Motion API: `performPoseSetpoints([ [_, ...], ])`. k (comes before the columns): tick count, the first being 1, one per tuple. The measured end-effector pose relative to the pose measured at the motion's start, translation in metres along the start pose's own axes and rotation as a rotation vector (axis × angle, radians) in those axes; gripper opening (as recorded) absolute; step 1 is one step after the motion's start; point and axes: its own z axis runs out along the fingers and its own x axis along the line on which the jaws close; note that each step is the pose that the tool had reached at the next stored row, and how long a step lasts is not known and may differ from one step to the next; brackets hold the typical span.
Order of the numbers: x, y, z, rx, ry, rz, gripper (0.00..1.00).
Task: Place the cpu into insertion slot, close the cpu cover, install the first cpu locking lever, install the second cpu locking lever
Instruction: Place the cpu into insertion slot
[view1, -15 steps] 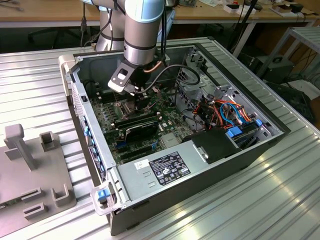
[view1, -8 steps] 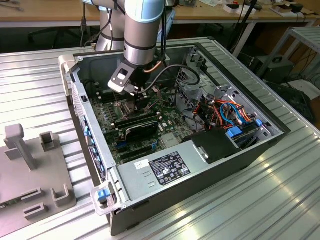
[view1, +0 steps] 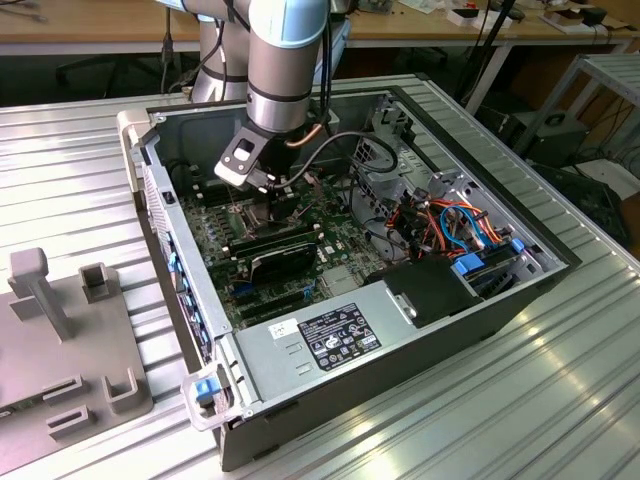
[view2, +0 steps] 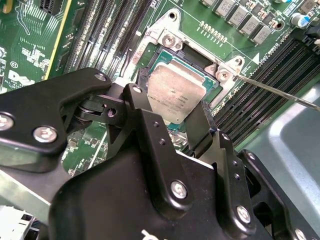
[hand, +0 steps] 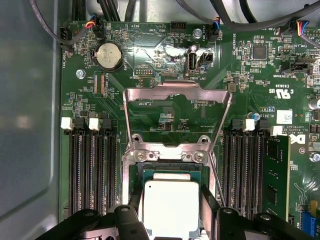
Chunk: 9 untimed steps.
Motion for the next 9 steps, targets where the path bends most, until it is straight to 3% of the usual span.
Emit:
performPoseSetpoints([
  [9,0.0003,0.0002,0.0008,0.0016,-0.0002,0.007,0.54],
])
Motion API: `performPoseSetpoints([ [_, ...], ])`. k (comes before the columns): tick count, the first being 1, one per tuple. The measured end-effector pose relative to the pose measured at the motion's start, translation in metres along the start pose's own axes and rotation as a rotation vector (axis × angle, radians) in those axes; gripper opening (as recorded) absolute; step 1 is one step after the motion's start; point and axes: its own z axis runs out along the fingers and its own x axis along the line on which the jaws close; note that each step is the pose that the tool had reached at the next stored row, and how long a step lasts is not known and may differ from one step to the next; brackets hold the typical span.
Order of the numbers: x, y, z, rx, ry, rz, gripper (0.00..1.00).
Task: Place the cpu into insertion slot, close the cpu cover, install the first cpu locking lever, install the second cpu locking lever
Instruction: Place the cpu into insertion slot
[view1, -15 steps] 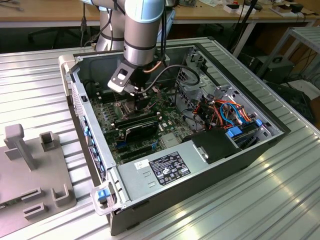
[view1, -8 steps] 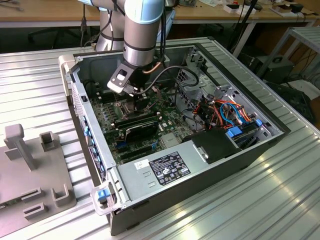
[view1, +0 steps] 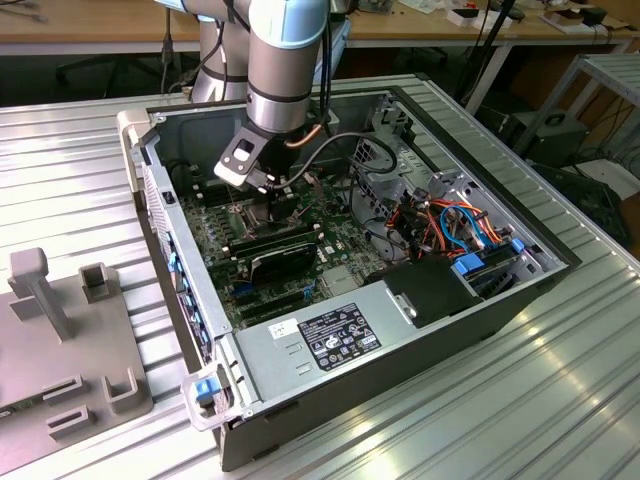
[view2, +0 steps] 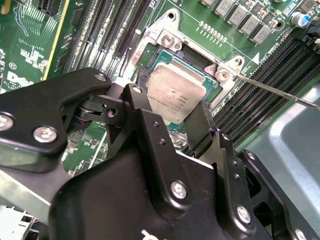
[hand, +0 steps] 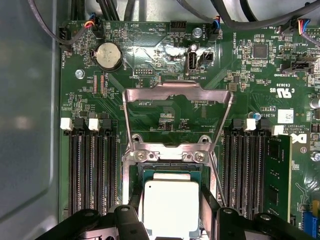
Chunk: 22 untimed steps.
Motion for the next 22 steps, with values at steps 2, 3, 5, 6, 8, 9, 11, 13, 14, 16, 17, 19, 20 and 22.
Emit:
performPoseSetpoints([
  [2,0.0,0.0001,0.0,0.0001,0.0,0.001,0.54],
  [3,0.0,0.0001,0.0,0.0,0.0,0.001,0.54],
  [5,0.0,0.0005,0.0,0.0005,0.0001,0.001,0.54],
  [6,0.0,0.0007,0.0,0.0006,0.0001,0.001,0.54],
  [8,0.0,0.0013,0.0,0.0012,0.0,0.001,0.54],
  [9,0.0,0.0015,0.0,0.0014,0.0001,0.001,0.54],
  [11,0.0,0.0018,0.0001,0.0016,0.0001,0.002,0.54],
  [13,0.0,0.0018,0.0001,0.0018,-0.0001,0.002,0.54],
  [14,0.0,0.0019,0.0002,0.0018,-0.0001,0.002,0.54],
  [16,0.0,0.0019,0.0005,0.0018,0.0,0.002,0.54],
  [17,0.0,0.0019,0.0006,0.0018,0.0,0.002,0.54],
  [19,0.0,0.0019,0.0008,0.0018,0.0,0.001,0.54],
  [20,0.0,0.0019,0.0008,0.0018,0.0,0.001,0.54],
  [22,0.0,0.0019,0.0008,0.0018,0.0,0.001,0.54],
])
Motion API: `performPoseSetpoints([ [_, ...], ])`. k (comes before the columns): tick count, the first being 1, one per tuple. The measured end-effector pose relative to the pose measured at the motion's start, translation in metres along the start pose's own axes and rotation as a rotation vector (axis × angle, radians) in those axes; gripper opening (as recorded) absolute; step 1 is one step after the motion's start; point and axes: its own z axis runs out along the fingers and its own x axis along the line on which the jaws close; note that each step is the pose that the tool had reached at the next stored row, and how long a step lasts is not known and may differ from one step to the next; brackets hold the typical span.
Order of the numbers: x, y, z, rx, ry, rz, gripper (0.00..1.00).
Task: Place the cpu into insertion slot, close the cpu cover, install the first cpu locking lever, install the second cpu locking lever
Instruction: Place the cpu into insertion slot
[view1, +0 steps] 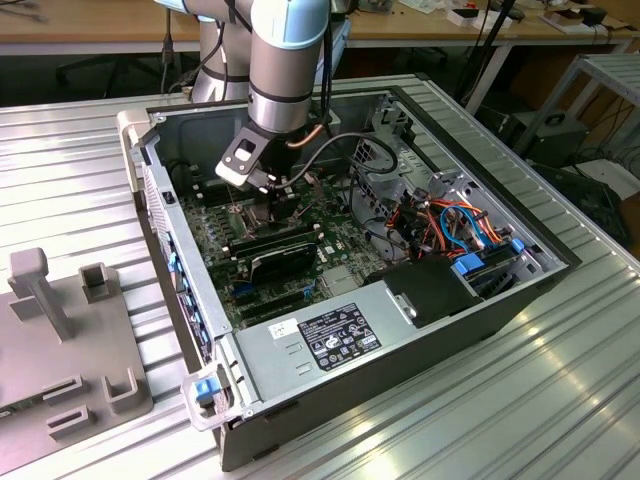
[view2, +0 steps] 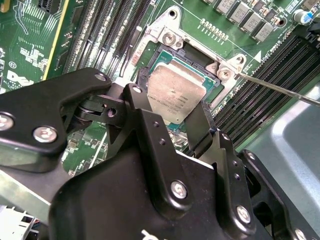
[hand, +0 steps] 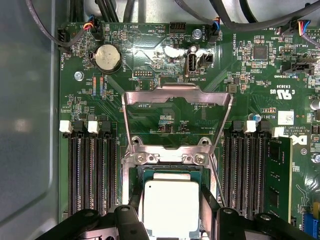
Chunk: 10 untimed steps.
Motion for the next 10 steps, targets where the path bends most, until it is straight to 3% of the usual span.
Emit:
performPoseSetpoints([
  [10,-0.0001,0.0,0.0,-0.0002,0.0026,-0.006,0.54],
])
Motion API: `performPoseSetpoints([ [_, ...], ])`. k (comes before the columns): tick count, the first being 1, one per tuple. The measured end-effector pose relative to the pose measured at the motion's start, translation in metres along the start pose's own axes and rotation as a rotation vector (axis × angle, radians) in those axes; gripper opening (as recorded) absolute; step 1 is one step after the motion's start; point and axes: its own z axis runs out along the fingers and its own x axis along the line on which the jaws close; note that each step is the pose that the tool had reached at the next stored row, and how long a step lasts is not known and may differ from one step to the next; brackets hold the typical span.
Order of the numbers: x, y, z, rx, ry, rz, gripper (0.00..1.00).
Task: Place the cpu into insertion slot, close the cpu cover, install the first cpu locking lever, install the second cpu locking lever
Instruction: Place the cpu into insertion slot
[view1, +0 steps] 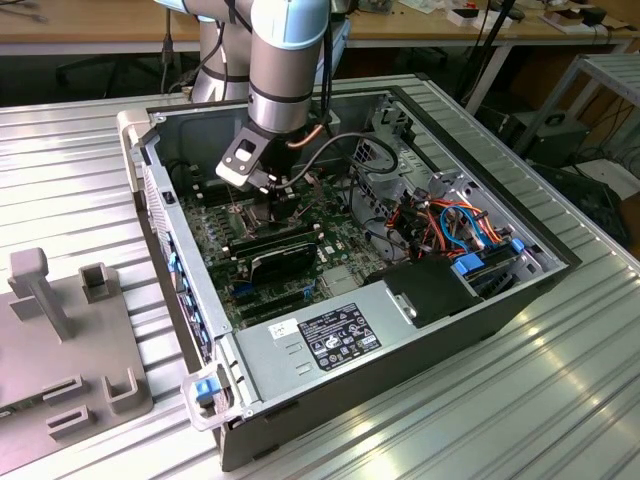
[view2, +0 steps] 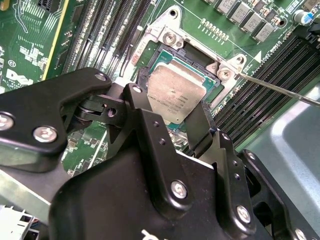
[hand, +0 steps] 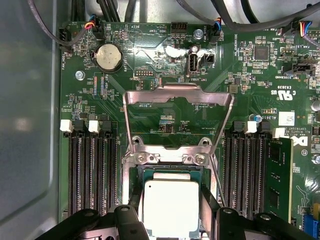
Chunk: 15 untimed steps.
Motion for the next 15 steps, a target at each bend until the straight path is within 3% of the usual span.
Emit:
performPoseSetpoints([
  [2,0.0,0.0,0.0,0.0,0.002,0.0,0.54],
  [15,-0.0001,0.0016,0.0002,0.0001,0.0013,0.0,0.54],
])
